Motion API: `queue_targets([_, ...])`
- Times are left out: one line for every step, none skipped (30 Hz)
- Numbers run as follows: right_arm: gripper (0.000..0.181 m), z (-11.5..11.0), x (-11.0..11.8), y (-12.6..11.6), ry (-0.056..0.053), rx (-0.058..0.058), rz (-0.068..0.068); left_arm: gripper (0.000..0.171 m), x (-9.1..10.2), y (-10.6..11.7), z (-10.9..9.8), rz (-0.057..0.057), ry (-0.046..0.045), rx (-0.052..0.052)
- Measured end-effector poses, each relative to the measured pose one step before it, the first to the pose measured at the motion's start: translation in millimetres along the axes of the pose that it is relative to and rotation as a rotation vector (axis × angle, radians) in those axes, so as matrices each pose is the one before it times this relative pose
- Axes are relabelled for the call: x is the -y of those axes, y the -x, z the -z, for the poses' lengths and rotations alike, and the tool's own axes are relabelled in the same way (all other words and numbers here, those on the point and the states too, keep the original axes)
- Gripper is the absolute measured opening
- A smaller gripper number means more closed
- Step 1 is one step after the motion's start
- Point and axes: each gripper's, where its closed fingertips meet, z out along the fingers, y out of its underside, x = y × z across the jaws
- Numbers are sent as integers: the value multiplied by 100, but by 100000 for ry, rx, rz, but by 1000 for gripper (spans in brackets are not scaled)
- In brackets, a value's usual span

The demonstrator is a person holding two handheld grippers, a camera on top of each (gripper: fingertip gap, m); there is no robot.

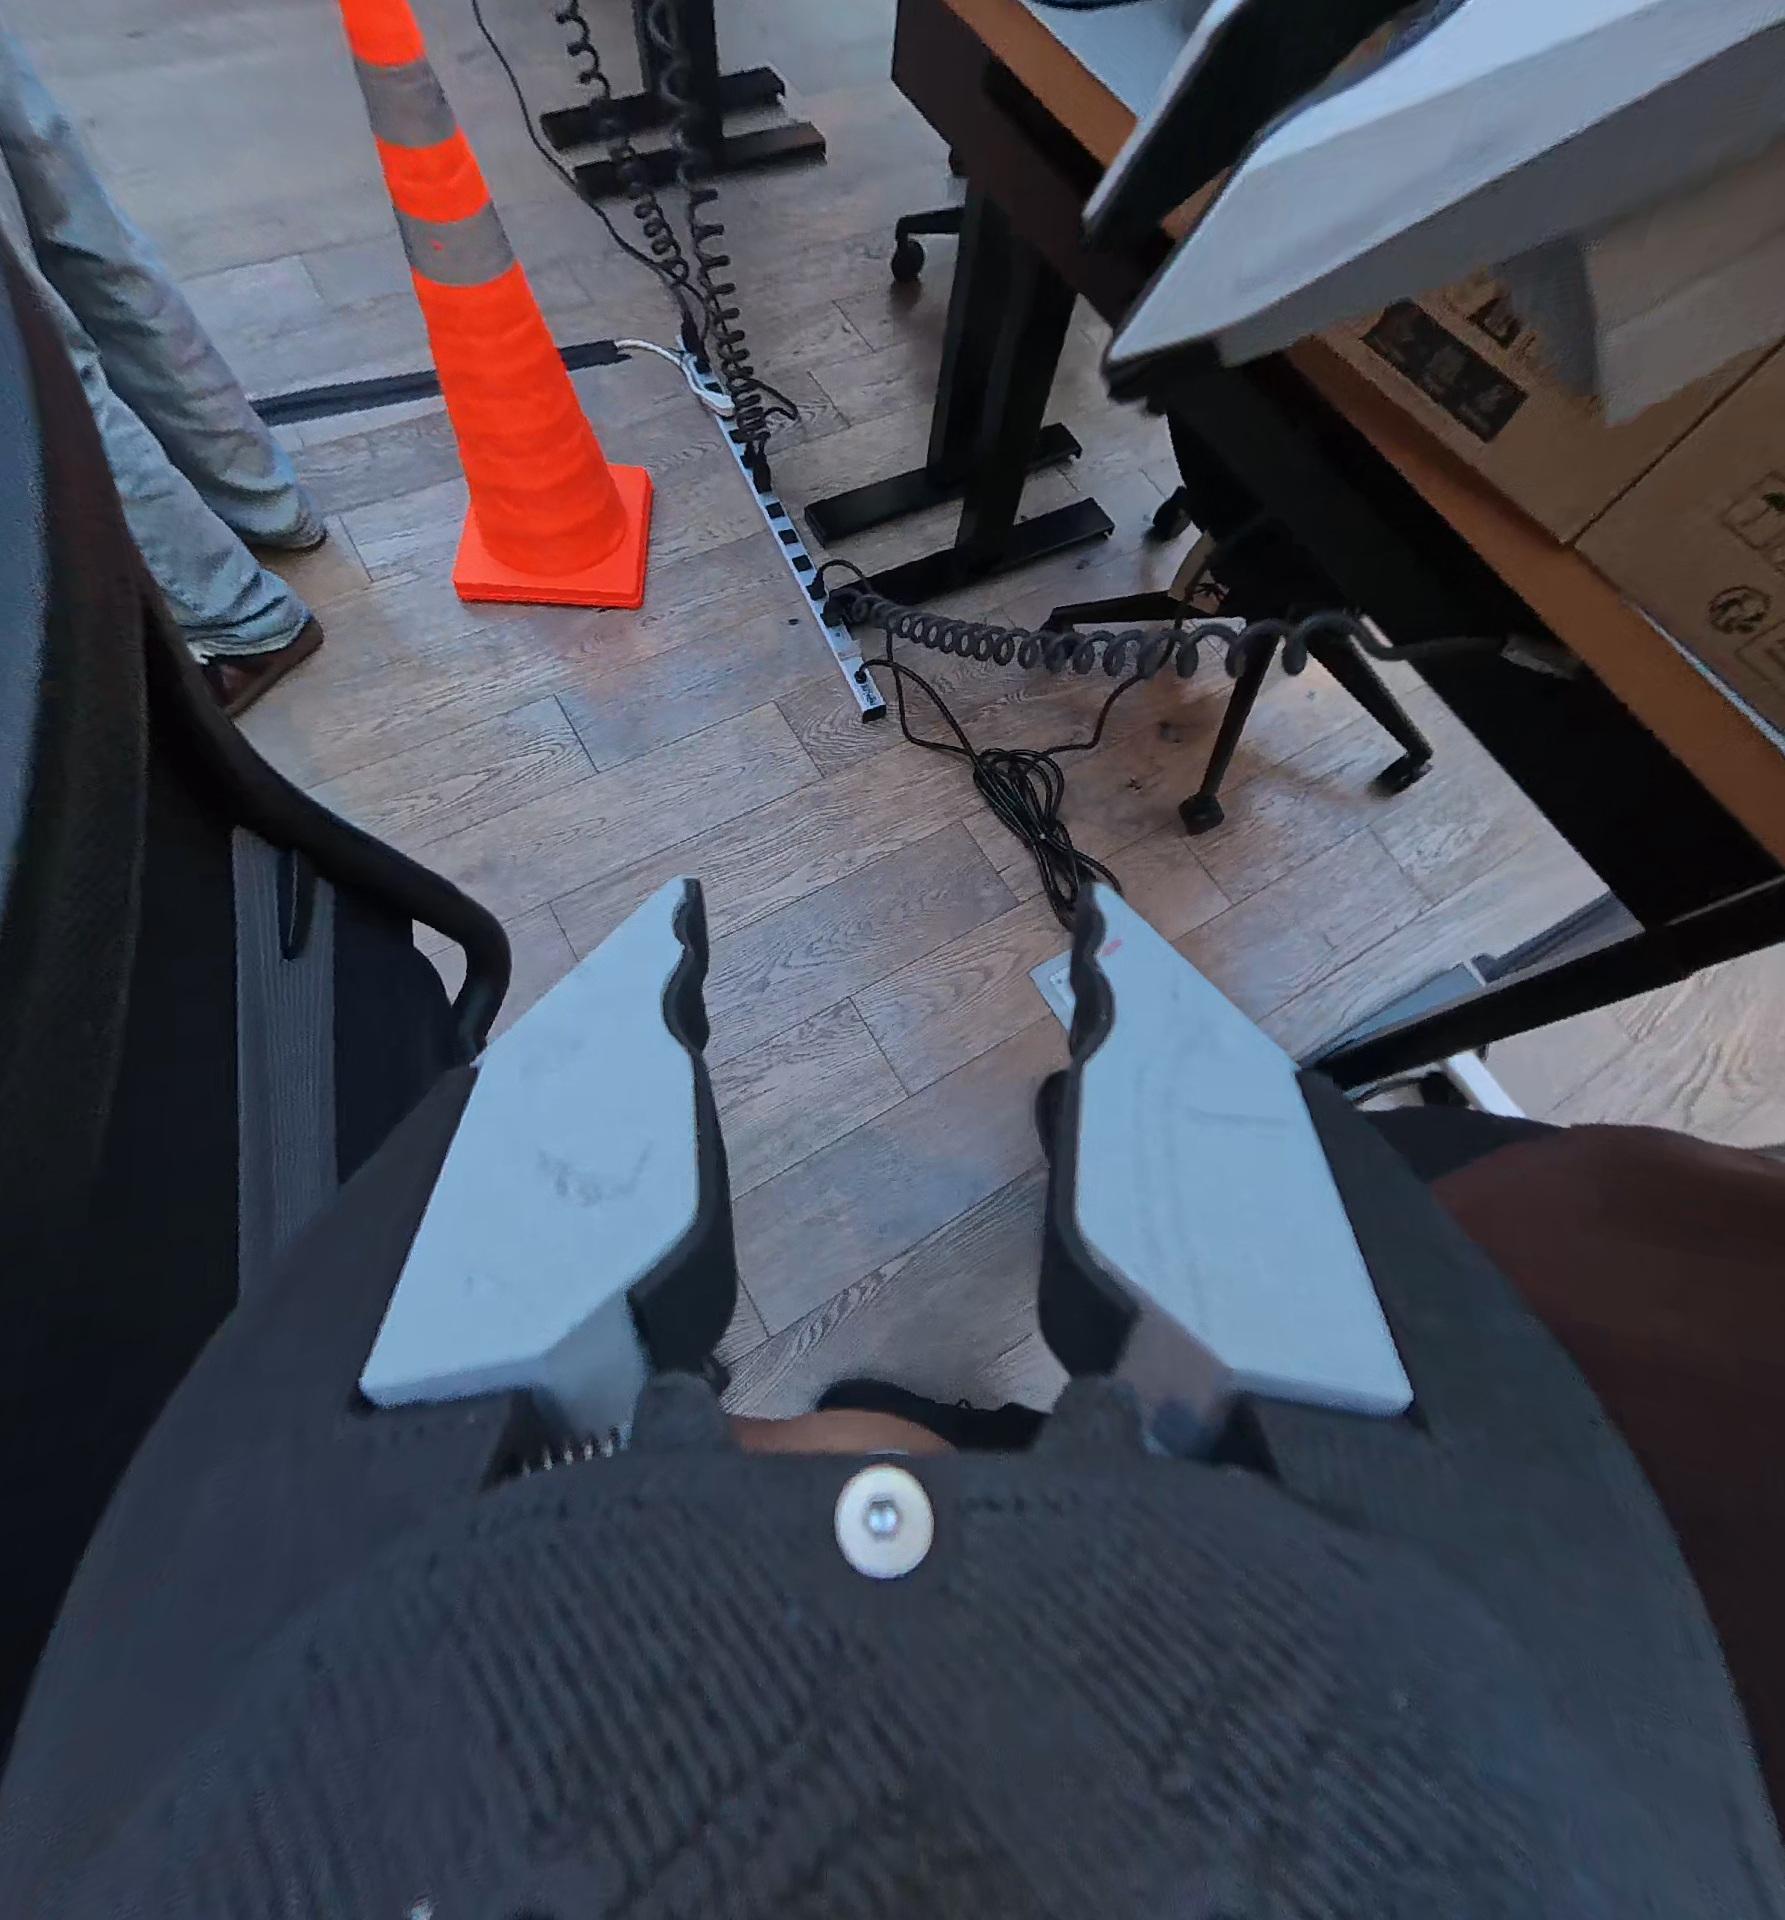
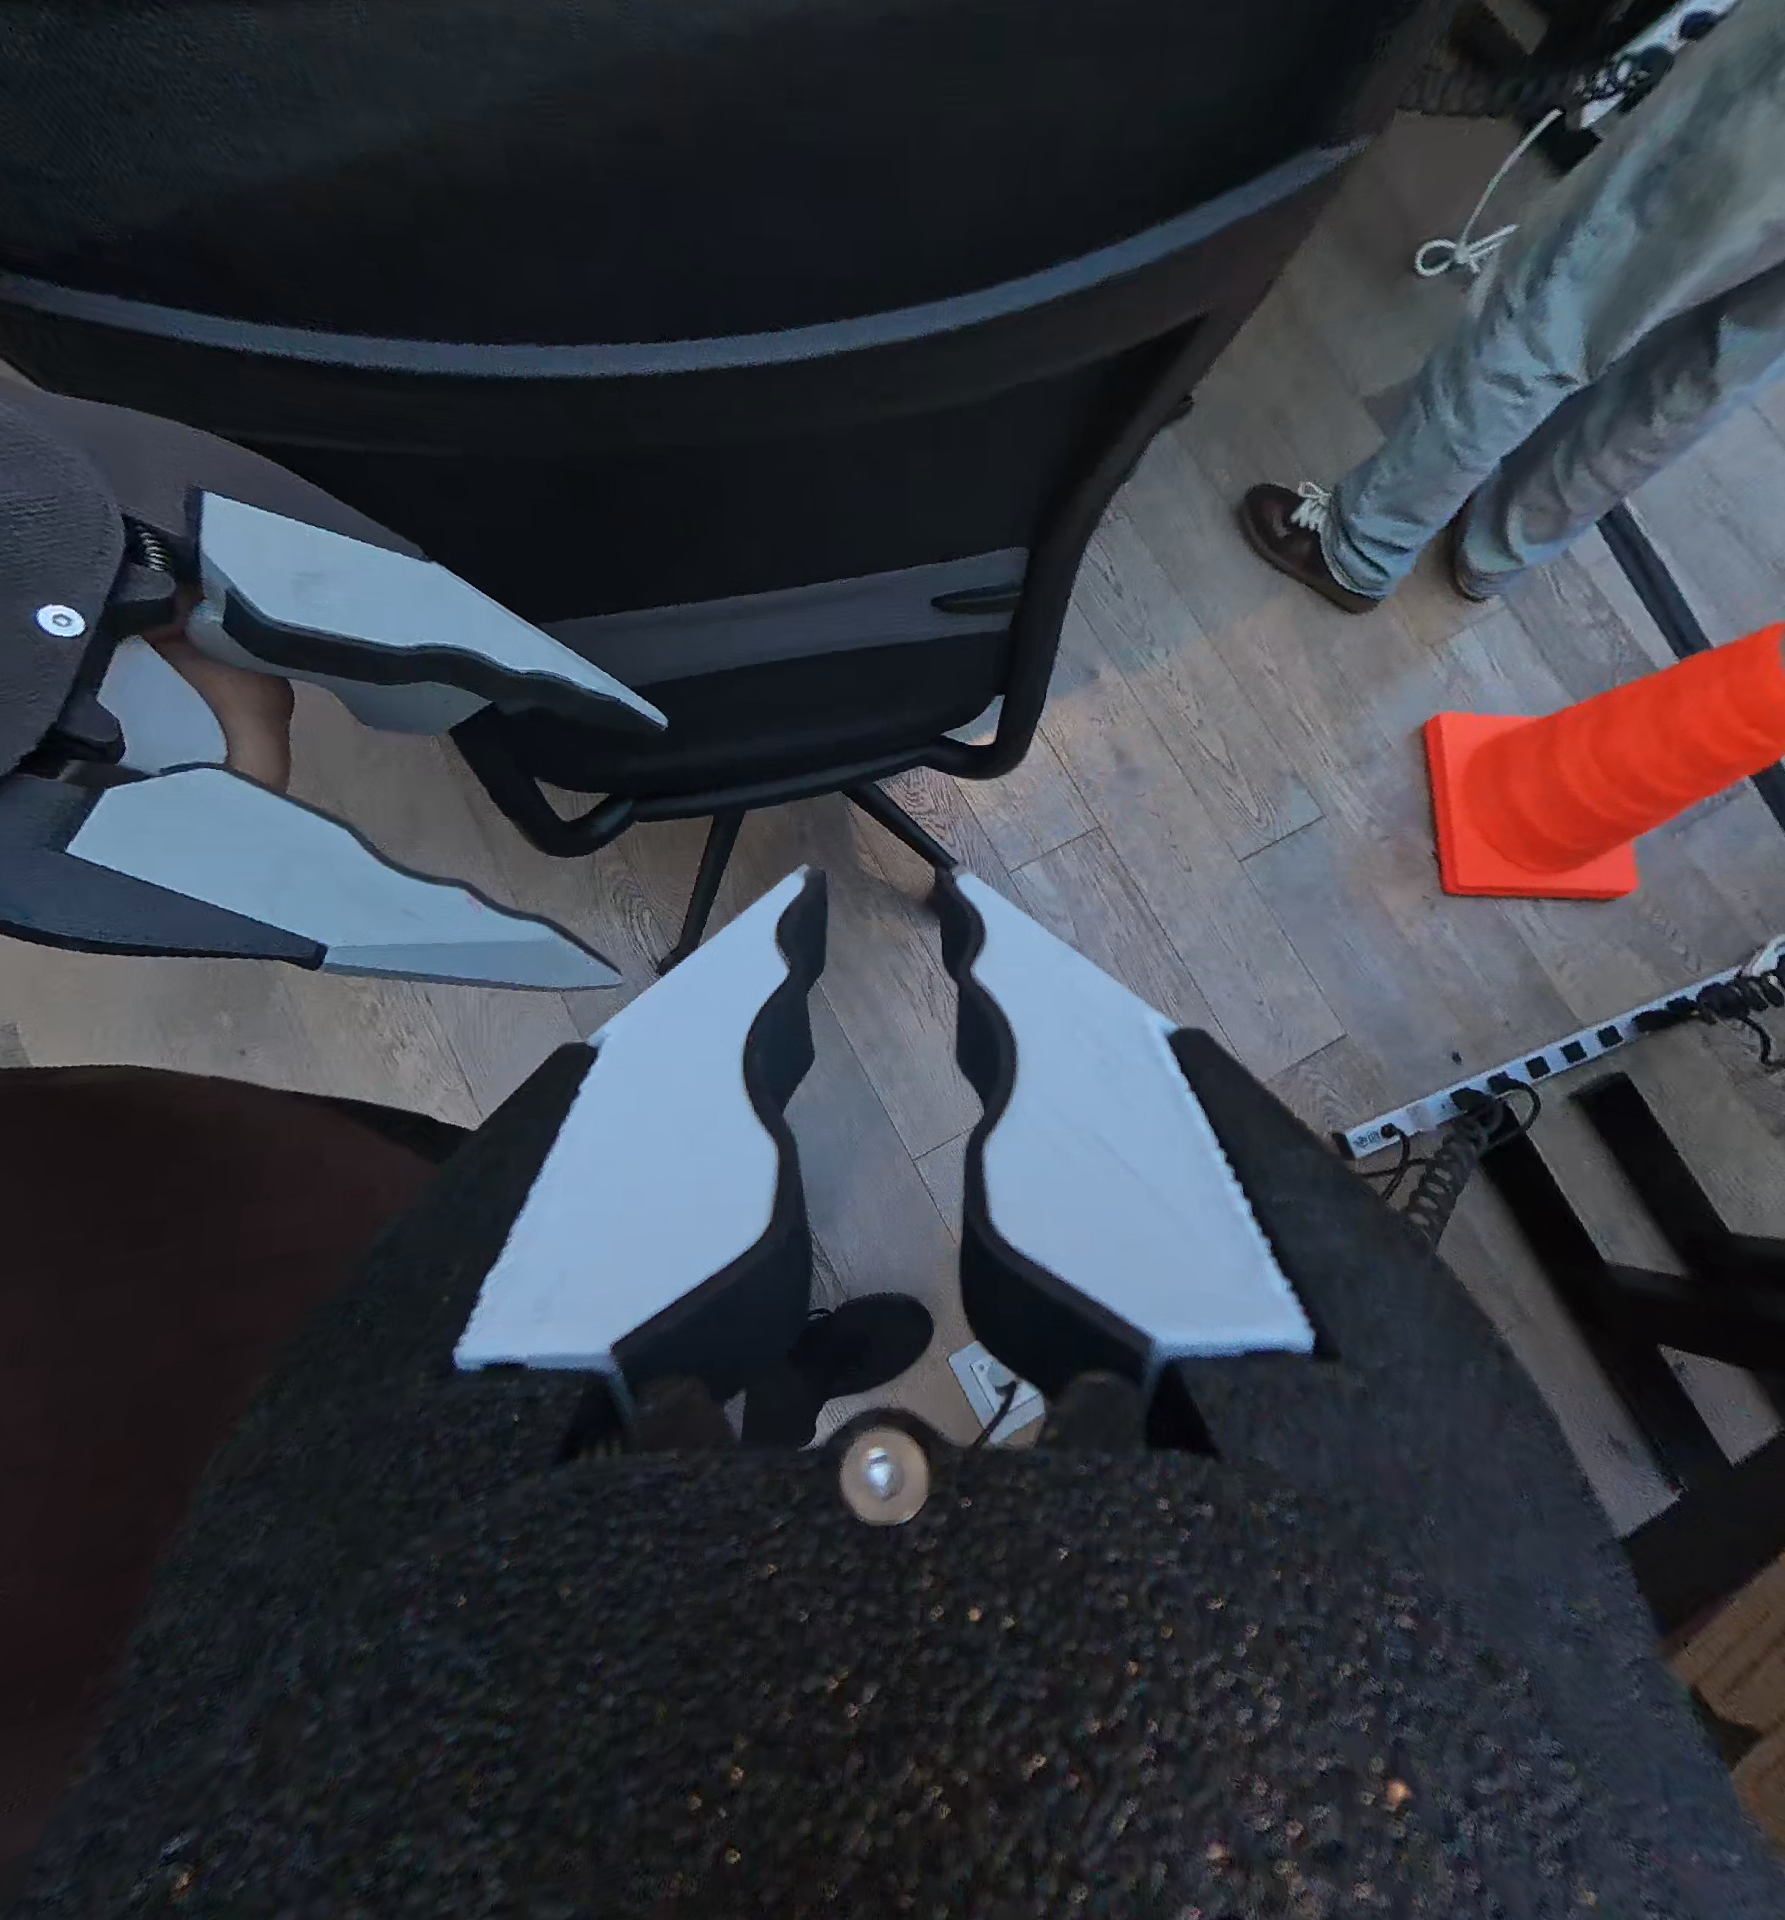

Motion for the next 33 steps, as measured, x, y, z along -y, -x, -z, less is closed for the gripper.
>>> queue_targets([22,-350,395,525,-167,1365,650,68,-12,316,477,1374,-1471,917])
queue_targets([23,-297,228,424,-118,1159,375,68,-87,320,374,949,-1041,1144])
queue_targets([24,-255,36,388,314,1377,12,68,-189,207,244,649,-333,704])
queue_targets([25,-147,-95,356,574,1327,-404,69,-256,49,113,987,269,39])
queue_targets([26,-10,-181,232,328,481,-591,69,-300,-117,46,1427,944,-631])
queue_targets([27,150,-218,125,-316,-484,-599,70,-187,-331,-32,1332,312,-1691])
queue_targets([27,284,-343,86,-687,-941,-749,72,-105,-589,-97,293,-394,-2963])
queue_targets([27,394,-518,91,-732,-1139,-1083,73,-109,-751,-264,-631,-540,-3614])
queue_targets([27,489,-704,110,-525,-1155,-1410,74,-185,-825,-463,-1424,62,-3855])
queue_targets([27,597,-923,140,-30,-1274,-1664,75,-240,-995,-634,-1994,818,-4814])
queue_targets([27,737,-1057,114,106,-1808,-1745,76,-189,-1357,-694,-2558,1321,-7008])
queue_targets([28,875,-1071,186,-236,-1703,-1760,74,121,-1374,-713,-2111,433,-6781])
queue_targets([30,1034,-1065,240,-485,-1665,-1965,69,438,-1485,-658,-2443,-278,-6958])
queue_targets([34,1175,-1023,136,-897,-2573,-2129,58,631,-1731,-613,-4067,-237,-8012])
queue_targets([40,1318,-955,68,-1264,-3179,-1961,47,688,-1642,-668,-5330,779,-6890])
queue_targets([45,1436,-902,-15,-1299,-3722,-1765,44,722,-1083,-775,-5148,2023,-2913])
queue_targets([49,1515,-781,-52,-1496,-3723,-1522,51,827,-822,-808,-4990,2438,-1147])
queue_targets([49,1569,-658,-133,-1761,-3666,-1376,60,1001,-991,-825,-4991,1938,-2075])
queue_targets([51,1623,-520,-276,-2185,-3873,-1606,67,1181,-1186,-803,-4819,1284,-3159])
queue_targets([51,1733,-382,-470,-2769,-4006,-1727,70,1390,-1344,-803,-4831,476,-3702])
queue_targets([47,1885,-351,-729,-2915,-4246,-1581,67,1520,-1371,-890,-5538,-84,-3438])
queue_targets([48,2028,-454,-978,-2306,-4312,-1651,69,1572,-1380,-968,-6261,-252,-3164])
queue_targets([55,2201,-643,-1230,-1661,-4600,-2123,80,1574,-1276,-1054,-6637,24,-2201])
queue_targets([62,2376,-818,-1408,-1556,-4572,-2499,100,1581,-1295,-1129,-6667,-36,-2479])
queue_targets([65,2544,-972,-1483,-1884,-4165,-2679,104,1682,-1299,-1225,-4610,-338,-2973])
queue_targets([69,2674,-1148,-1490,-2089,-3677,-2653,104,1783,-1584,-1338,-2714,-816,-5352])
queue_targets([74,2732,-1355,-1492,-1817,-3266,-2599,107,1825,-1802,-1539,-1780,-1109,-7229])
queue_targets([78,2739,-1595,-1516,-1208,-3107,-2666,112,1827,-1583,-1795,-1356,-571,-5745])
queue_targets([84,2657,-1843,-1566,-548,-2785,-2759,115,1811,-1273,-2040,-1839,-233,-3179])
queue_targets([86,2565,-2090,-1715,49,-2940,-2791,118,1870,-1294,-2216,-2607,-466,-2454])
queue_targets([89,2420,-2271,-2018,471,-3777,-2748,118,1861,-1285,-2374,-2605,-451,-1958])
queue_targets([89,2253,-2369,-2347,962,-4414,-2741,118,1892,-1155,-2477,-1374,-1182,-1141])
queue_targets([90,2058,-2340,-2617,2009,-4842,-3119,117,1652,-1012,-2566,48,-1189,-383])
